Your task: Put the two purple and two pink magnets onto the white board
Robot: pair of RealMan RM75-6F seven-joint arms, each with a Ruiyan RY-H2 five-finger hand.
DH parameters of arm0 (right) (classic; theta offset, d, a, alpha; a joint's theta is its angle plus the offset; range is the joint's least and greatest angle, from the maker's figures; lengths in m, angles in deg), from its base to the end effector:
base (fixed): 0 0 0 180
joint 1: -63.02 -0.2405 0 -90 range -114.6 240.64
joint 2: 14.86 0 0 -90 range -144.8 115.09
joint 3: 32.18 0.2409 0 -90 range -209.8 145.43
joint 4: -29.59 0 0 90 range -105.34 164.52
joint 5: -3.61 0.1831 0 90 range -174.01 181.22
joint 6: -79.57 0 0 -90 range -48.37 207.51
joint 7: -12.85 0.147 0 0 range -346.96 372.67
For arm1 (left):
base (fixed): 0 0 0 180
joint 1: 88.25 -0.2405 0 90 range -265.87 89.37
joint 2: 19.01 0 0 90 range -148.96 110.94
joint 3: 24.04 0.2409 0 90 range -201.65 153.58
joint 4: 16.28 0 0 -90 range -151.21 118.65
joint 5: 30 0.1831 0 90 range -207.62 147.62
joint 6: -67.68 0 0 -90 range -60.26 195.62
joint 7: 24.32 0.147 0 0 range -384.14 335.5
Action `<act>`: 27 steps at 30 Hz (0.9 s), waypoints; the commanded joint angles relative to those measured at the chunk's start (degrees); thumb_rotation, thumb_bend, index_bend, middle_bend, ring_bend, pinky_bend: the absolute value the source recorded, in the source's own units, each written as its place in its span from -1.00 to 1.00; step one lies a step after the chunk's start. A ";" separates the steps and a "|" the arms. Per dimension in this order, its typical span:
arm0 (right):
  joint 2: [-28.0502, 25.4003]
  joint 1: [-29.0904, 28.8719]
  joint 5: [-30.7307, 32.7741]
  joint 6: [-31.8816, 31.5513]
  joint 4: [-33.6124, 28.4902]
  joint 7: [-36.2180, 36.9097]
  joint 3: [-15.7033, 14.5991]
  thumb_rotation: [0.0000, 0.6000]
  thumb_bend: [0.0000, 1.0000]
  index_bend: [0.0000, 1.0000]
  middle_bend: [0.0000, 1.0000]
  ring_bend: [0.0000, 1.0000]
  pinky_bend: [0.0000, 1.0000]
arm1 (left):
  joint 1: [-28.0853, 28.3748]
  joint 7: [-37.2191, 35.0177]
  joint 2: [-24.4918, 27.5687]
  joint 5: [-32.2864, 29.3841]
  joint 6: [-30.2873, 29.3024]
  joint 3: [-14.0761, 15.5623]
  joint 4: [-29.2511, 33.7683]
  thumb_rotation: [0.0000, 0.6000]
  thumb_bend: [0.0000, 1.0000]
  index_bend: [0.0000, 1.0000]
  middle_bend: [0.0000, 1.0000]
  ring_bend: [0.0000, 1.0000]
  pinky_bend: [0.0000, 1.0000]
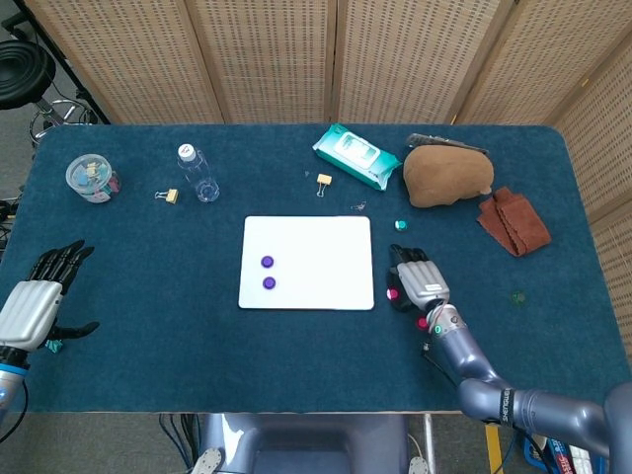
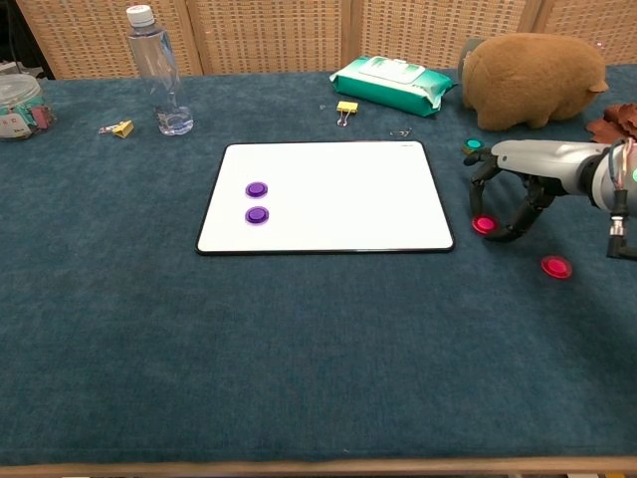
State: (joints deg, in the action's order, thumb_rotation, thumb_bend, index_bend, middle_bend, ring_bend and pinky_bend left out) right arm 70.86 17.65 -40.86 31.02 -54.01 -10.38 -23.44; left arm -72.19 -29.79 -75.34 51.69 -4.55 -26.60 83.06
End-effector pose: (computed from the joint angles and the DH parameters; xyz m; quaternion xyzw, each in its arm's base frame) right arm -0.1753 -0.3445 0.0123 0.7157 -0.4693 0.2754 0.4379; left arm -0.2561 0.2283 0.1800 -0.6361 -0.4341 -0.3837 0.5096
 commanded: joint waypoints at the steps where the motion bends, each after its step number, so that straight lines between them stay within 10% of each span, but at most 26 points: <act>1: -0.20 -1.27 0.38 -0.33 -0.88 -0.61 1.39 1.00 -0.23 0.13 -1.00 -1.00 -1.00 | -0.01 -0.04 0.02 -0.02 0.04 -0.04 -0.01 1.00 -0.80 -1.00 -1.00 -1.00 -1.00; 27: 11.71 -15.08 14.88 2.93 12.10 -7.20 7.22 1.00 -0.23 0.14 -1.00 -1.00 -1.00 | 0.42 -0.68 0.13 -0.80 1.77 -0.39 -0.43 1.00 -0.80 -1.00 -1.00 -1.00 -1.00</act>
State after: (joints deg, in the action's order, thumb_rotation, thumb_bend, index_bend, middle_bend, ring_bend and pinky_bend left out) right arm 82.33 2.73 -26.18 33.77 -42.15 -17.66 -16.08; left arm -71.77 -30.46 -75.21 50.90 -2.77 -26.98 82.63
